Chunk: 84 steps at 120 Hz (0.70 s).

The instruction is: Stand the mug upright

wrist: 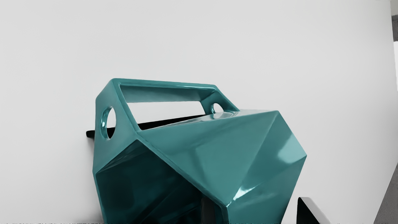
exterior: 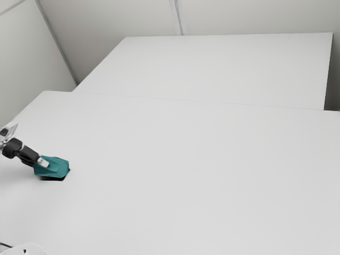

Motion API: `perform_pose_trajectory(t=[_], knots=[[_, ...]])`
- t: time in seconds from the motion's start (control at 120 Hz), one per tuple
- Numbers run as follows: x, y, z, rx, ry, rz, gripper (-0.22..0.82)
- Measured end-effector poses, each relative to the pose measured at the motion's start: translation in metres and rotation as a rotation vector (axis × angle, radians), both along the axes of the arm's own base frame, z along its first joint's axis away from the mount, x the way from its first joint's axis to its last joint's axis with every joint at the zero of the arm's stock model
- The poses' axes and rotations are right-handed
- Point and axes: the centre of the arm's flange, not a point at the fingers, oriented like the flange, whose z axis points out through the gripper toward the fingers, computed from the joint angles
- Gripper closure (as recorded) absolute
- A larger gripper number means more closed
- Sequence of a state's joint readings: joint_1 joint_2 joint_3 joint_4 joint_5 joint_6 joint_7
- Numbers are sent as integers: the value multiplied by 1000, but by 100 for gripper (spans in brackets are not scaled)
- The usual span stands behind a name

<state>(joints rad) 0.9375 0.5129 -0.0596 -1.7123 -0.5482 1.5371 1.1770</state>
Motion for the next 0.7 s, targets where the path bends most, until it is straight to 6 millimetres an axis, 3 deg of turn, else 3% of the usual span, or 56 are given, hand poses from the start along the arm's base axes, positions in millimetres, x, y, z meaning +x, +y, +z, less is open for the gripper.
perform_pose_trajectory(t=[0.417,0.7], knots=[[-1,-8,7,-75,-24,-25,68],[7,-17,23,-81,-63,-42,76]])
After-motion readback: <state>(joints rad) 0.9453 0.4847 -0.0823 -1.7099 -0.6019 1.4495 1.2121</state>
